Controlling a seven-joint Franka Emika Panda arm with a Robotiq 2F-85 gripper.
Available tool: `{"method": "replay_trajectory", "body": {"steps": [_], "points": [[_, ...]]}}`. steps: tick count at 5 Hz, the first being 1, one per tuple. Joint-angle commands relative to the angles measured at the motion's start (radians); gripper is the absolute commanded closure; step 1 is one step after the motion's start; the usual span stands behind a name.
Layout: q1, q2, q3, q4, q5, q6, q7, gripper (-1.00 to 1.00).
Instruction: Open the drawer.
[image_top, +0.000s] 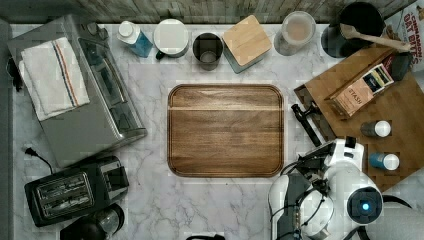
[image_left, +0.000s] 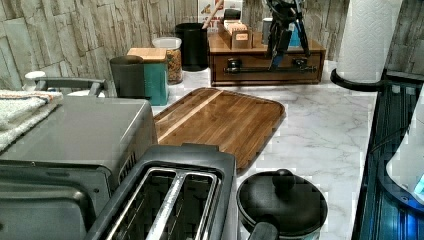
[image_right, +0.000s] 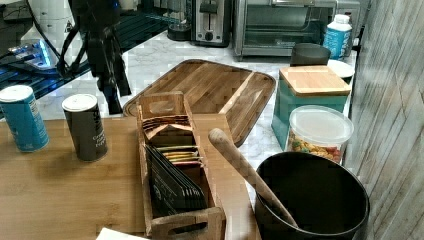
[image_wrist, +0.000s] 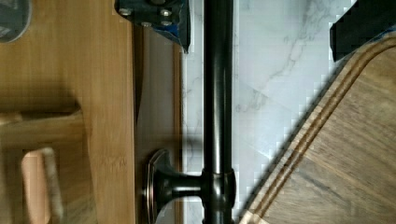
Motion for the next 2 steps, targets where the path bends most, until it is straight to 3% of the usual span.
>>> {"method": "replay_trajectory", "body": {"steps": [1, 2], "points": [[0.004, 0.050, 0.017, 0.054, 0.074, 0.034, -0.106, -1.00], [0.008, 0.084, 0.039, 0.048, 0.227, 0.102, -0.216, -1.00]]}}
